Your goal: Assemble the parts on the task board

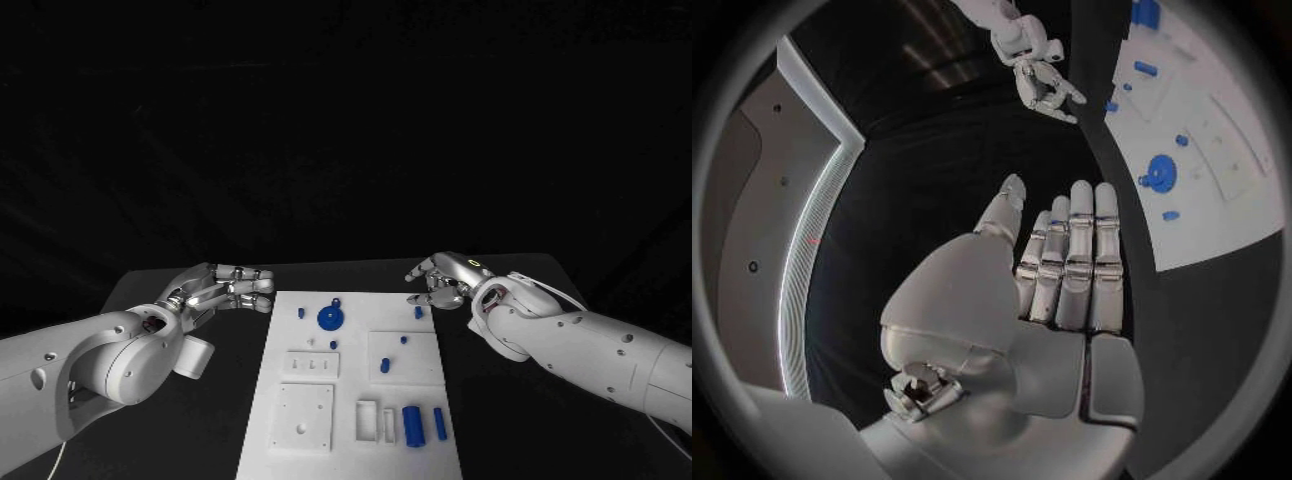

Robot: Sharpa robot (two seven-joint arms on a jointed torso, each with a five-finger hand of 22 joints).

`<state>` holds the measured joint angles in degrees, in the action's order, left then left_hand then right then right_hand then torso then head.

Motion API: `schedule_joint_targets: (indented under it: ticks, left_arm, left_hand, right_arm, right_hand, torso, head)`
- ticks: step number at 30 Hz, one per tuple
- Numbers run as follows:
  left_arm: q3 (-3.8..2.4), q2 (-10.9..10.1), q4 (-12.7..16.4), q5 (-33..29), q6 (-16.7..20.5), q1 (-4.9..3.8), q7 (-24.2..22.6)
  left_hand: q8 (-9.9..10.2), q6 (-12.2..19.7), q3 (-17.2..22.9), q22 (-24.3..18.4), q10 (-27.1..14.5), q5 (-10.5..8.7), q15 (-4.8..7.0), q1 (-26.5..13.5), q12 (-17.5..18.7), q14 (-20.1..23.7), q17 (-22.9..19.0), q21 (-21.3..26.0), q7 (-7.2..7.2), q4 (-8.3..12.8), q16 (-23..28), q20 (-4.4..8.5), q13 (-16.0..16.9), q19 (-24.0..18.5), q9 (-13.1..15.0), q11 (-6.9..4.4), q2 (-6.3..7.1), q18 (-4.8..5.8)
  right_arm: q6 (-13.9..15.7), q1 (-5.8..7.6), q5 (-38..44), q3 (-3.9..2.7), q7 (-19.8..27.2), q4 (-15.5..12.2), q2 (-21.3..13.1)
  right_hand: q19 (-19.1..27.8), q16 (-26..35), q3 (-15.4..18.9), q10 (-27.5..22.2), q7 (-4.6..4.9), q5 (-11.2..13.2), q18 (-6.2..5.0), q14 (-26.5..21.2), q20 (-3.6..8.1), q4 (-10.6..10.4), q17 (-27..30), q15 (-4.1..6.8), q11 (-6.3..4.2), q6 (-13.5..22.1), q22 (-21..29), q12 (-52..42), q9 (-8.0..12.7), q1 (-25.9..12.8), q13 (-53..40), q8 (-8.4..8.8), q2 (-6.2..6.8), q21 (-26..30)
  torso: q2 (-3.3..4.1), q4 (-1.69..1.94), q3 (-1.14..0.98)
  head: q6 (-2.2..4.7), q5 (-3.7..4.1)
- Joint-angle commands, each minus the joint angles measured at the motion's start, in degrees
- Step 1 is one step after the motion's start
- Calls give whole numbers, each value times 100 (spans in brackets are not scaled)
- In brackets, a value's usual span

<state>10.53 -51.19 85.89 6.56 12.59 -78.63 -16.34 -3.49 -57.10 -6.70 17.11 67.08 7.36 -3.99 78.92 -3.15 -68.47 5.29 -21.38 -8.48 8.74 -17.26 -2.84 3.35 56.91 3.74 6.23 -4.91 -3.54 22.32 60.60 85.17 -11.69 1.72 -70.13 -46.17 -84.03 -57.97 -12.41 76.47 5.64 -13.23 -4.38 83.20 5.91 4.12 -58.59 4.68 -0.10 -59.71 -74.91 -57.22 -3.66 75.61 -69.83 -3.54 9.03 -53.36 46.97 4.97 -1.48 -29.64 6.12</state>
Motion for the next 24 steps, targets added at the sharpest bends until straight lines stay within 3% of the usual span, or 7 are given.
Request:
schedule_joint_targets:
  ticks: [1, 8, 10, 16, 21, 24]
  left_arm:
    - [-3, 18, -13, 22, -95, 14, -111]
    - [-3, 37, -43, 22, -115, 36, -122]
    - [-3, 46, -55, 22, -123, 47, -123]
    - [-3, 59, -85, 22, -140, 69, -122]
    - [-3, 64, -108, 22, -146, 78, -120]
    - [-3, 69, -118, 22, -150, 81, -117]
  left_hand:
    - [-8, -7, 1, 10, -107, 18, -13, -1, -25, 41, -7, 37, 3, 40, 6, -15, 7, -30, -2, 25, 13, 60]
    - [-8, 2, 1, 12, -201, 17, -20, 2, -23, 43, -7, 40, 4, 50, 3, -23, 7, -29, -2, 45, 23, 51]
    - [-9, 2, 1, 13, -206, 17, -20, 2, -23, 43, -7, 40, 4, 51, 3, -24, 7, -29, -1, 46, 24, 50]
    - [-8, 6, 5, 14, -224, 17, -21, 3, -23, 45, -6, 41, 5, 53, 1, -26, 7, -28, -2, 50, 25, 47]
    - [-8, 7, 6, 15, -236, 17, -22, 5, -22, 46, -6, 42, 4, 56, 1, -28, 7, -29, -2, 52, 31, 45]
    - [-8, 7, 6, 15, -236, 17, -22, 5, -22, 46, -6, 42, 4, 56, 1, -28, 7, -29, -2, 52, 31, 45]
  right_arm:
    - [-179, -63, -159, -3, 479, 215, 42]
    - [-148, -174, -136, -4, 614, 750, 236]
    - [-161, -194, -134, -4, 645, 881, 289]
    - [-184, -256, -135, -4, 701, 1187, 392]
    - [-200, -291, -168, -4, 733, 1374, 477]
    - [-238, -302, -178, -4, 740, 1427, 520]
  right_hand:
    - [-91, 41, 27, -48, 3, -42, 100, -21, -10, 49, 14, 4, -9, 80, -698, 30, 9, 75, 15, 1, 15, 29]
    - [-91, 86, 314, -69, -3, -147, 101, -19, -5, 126, 17, 10, -23, 595, -697, 72, 24, 142, 51, 13, -22, 61]
    - [-92, 95, 373, -77, 8, -173, 101, -20, -6, 146, 16, 8, -18, 719, -697, 83, 30, 170, 59, 21, -23, 66]
    - [-86, 111, 389, -99, 38, -302, 89, -25, -18, 149, 20, -7, -6, 983, -693, 108, 39, 214, 73, 30, 21, 88]
    - [-86, 117, 610, -123, 66, -247, 59, -30, -50, -38, 5, -32, 11, 1158, -691, 123, 43, 291, 86, 32, 41, 111]
    - [-86, 118, 610, -123, 66, -248, 59, -30, -50, -39, 5, -32, 11, 1154, -691, 123, 43, 292, 86, 31, 41, 111]
  torso:
    - [-16, -24, -55]
    - [-15, -14, -108]
    - [-17, -6, -89]
    - [-12, 27, -110]
    - [-2, 37, -133]
    - [-5, 37, -126]
  head:
    - [-10, -5]
    - [-42, 4]
    - [-53, 13]
    - [-84, 25]
    - [-87, 30]
    - [-95, 28]
